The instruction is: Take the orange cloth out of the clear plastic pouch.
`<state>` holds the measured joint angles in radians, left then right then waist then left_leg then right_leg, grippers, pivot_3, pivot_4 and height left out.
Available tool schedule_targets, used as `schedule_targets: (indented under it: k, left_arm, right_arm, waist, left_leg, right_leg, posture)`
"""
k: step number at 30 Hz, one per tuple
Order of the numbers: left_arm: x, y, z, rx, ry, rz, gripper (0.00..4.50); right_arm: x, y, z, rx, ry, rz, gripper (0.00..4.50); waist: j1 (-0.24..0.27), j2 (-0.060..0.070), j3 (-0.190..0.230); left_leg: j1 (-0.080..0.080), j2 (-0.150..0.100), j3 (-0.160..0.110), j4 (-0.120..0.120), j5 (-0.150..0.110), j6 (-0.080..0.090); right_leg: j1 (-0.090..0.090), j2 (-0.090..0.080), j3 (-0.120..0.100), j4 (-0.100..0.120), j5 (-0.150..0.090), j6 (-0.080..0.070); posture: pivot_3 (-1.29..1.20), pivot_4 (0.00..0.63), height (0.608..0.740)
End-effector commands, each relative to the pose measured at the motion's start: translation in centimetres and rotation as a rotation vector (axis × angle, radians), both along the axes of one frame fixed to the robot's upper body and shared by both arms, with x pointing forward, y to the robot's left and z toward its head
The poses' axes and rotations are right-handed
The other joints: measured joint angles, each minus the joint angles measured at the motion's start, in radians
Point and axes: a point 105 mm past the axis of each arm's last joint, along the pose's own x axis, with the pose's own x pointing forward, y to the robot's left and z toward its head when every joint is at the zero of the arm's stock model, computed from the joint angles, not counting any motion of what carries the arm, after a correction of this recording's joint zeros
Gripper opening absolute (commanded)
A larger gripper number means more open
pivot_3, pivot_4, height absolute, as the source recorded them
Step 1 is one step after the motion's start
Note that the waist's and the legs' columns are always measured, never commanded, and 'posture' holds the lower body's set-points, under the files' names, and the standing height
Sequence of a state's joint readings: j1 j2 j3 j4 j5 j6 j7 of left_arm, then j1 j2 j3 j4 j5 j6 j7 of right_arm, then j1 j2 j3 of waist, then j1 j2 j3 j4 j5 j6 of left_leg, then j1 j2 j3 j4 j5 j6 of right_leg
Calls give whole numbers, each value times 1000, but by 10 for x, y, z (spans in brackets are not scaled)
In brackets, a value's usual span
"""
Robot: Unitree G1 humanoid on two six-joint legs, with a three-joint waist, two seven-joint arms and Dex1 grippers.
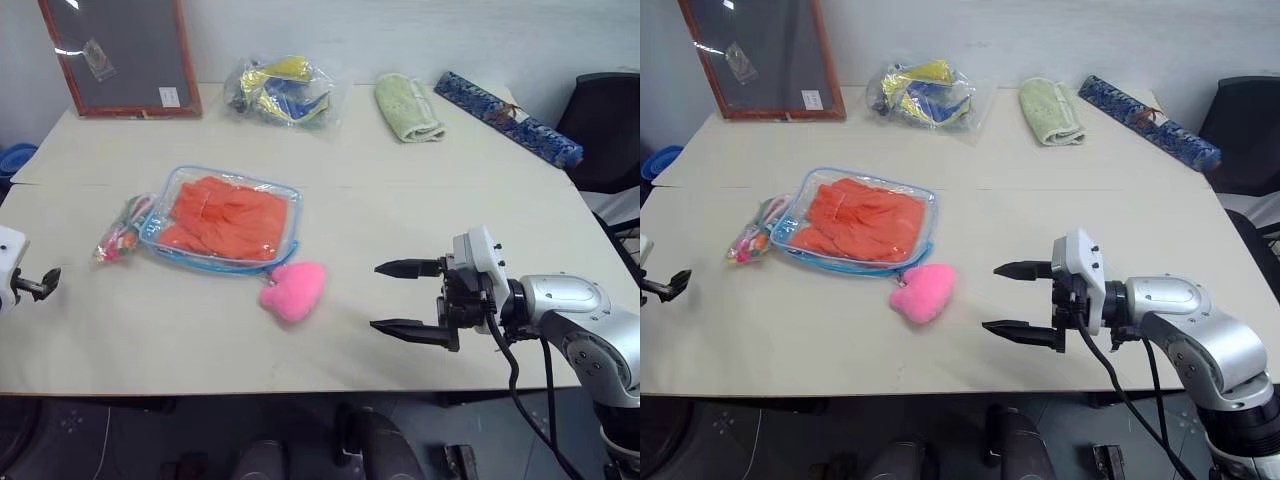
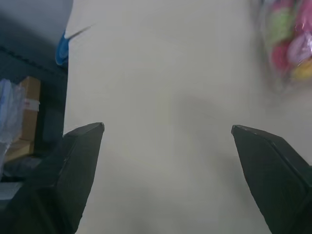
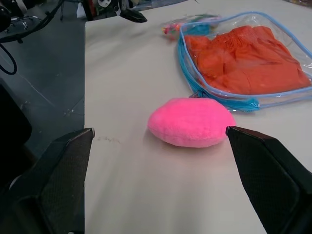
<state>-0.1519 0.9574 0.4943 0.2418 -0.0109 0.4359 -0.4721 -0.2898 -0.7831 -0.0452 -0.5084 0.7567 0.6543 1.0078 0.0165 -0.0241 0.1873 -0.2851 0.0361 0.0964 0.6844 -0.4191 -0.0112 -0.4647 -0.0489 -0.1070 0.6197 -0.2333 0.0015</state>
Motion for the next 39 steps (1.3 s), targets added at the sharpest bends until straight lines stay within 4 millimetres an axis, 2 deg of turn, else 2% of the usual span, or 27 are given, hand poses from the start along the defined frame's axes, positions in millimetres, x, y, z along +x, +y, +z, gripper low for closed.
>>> schedule_targets:
  k: [1, 3, 7, 13, 18, 22, 25, 32, 37, 39]
  left_arm:
    - [9, -24, 25, -30, -90, -114, 4459]
    - [14, -40, 34, -128, -136, -173, 4459]
    - [23, -53, 40, -287, -153, -168, 4459]
    - [45, -58, 18, -421, -78, -59, 4459]
    - [66, -74, -4, -503, -30, -78, 4459]
    - [82, -78, -18, -513, 7, -72, 4459]
    - [88, -77, -21, -502, 15, -64, 4459]
    - [89, -78, -16, -495, -4, -97, 2278]
    - [72, -50, -2, -450, -49, -13, 1034]
    - [56, -27, 7, -423, -91, 62, 1034]
  right_arm:
    - [-2, 0, 7, 3, -39, 11, 4500]
    - [-2, 0, 6, 1, -41, 3, 4500]
    - [1, -1, 5, 9, -45, -19, 4500]
    - [3, 0, 5, 17, -47, -39, 4500]
    - [2, -1, 8, 32, -52, -61, 4500]
    - [1, 1, 9, 32, -54, -61, 4500]
    - [0, 2, 10, 32, -57, -64, 4500]
    - [-2, 4, 15, 37, -63, -77, 4500]
    - [-1, 6, 19, 44, -59, -70, 4500]
    - [0, 7, 21, 56, -49, -59, 4500]
  waist:
    - [2, 0, 0]
    - [5, 0, 0]
    - [6, 0, 0]
    - [0, 0, 0]
    - [0, 0, 0]
    - [6, 0, 0]
    - [7, -1, 0]
    - [6, -1, 0]
    - [-4, -1, 0]
    - [-17, -1, 0]
  left_leg:
    - [0, 0, 0, 0, 0, 0]
    - [0, 0, 0, 0, 0, 0]
    - [1, 0, 0, 0, 1, -1]
    - [1, -1, 1, 0, 1, -2]
    - [1, -1, 0, 0, 1, -2]
    - [1, -3, 0, 0, 2, -3]
    - [1, -3, 0, 0, 2, -3]
    - [1, -3, 0, 0, 2, -3]
    - [1, -2, 1, 0, 2, -3]
    - [1, -1, 0, 0, 2, -3]
  right_leg:
    - [0, 0, 0, 0, 0, 0]
    - [0, 0, 0, 0, 0, 0]
    - [0, 0, 0, 1, 0, 0]
    - [0, 1, 1, 2, 0, 0]
    - [0, 1, 1, 2, 0, 0]
    - [0, 1, 0, 2, 0, 0]
    - [0, 1, 0, 2, 0, 0]
    - [0, 1, 0, 2, 0, 0]
    - [0, 1, 1, 3, 0, 0]
    - [0, 1, 1, 2, 0, 0]
  posture:
    - [0, 150, 740]
    - [0, 150, 740]
    - [0, 150, 740]
    - [0, 150, 740]
    - [0, 150, 740]
    - [0, 150, 740]
    - [0, 150, 740]
    - [0, 150, 740]
    - [0, 150, 740]
    - [0, 150, 740]
